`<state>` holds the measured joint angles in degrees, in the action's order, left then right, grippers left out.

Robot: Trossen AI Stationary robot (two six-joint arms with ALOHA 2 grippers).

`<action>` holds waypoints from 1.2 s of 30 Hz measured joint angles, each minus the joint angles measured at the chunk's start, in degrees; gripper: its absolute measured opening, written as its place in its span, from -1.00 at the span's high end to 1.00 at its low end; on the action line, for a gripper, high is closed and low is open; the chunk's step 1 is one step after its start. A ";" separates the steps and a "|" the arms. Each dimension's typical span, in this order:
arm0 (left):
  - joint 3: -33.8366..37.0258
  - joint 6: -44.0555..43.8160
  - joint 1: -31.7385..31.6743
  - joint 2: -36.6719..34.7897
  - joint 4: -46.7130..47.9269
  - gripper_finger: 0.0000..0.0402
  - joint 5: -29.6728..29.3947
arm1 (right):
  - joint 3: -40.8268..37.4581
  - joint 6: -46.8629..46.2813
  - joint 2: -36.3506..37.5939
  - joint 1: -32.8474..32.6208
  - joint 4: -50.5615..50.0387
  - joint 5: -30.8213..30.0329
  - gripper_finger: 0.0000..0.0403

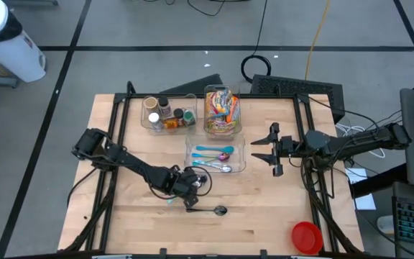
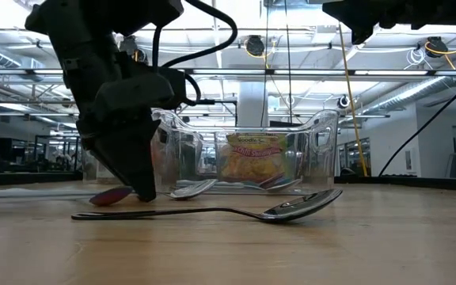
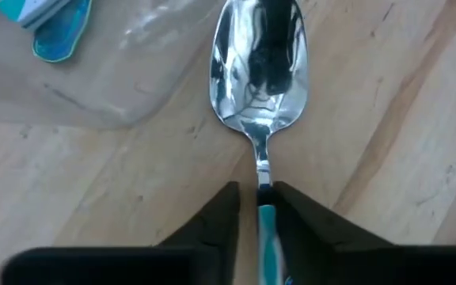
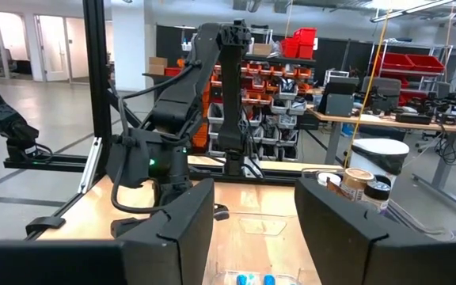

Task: Pick & Place Food Item
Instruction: Put the green patterned spoon into the transparent container

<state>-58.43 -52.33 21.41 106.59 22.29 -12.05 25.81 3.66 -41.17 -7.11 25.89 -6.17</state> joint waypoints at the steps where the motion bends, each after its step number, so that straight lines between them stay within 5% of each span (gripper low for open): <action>1: 0.00 0.25 0.00 0.02 0.01 0.63 -0.04 | 0.01 0.00 0.00 0.00 0.00 0.00 0.16; 6: 0.00 0.76 -0.20 0.06 -0.51 0.92 0.59 | 0.00 0.00 0.00 0.00 0.00 0.00 0.16; 17: 0.30 5.94 -0.03 -3.87 -1.44 0.93 0.38 | -0.01 0.00 0.01 0.00 -0.02 0.00 0.16; 25: 0.20 22.78 1.27 -13.27 -7.93 0.86 -5.58 | 0.01 0.00 0.02 0.00 -0.05 0.00 0.16; 36: 0.04 55.77 -2.48 -25.27 -21.83 0.91 -6.01 | 0.01 0.07 0.02 0.00 -0.42 -0.02 0.16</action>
<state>-58.39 3.44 18.92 81.33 0.46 -18.06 25.82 3.73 -41.15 -7.11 25.47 -6.20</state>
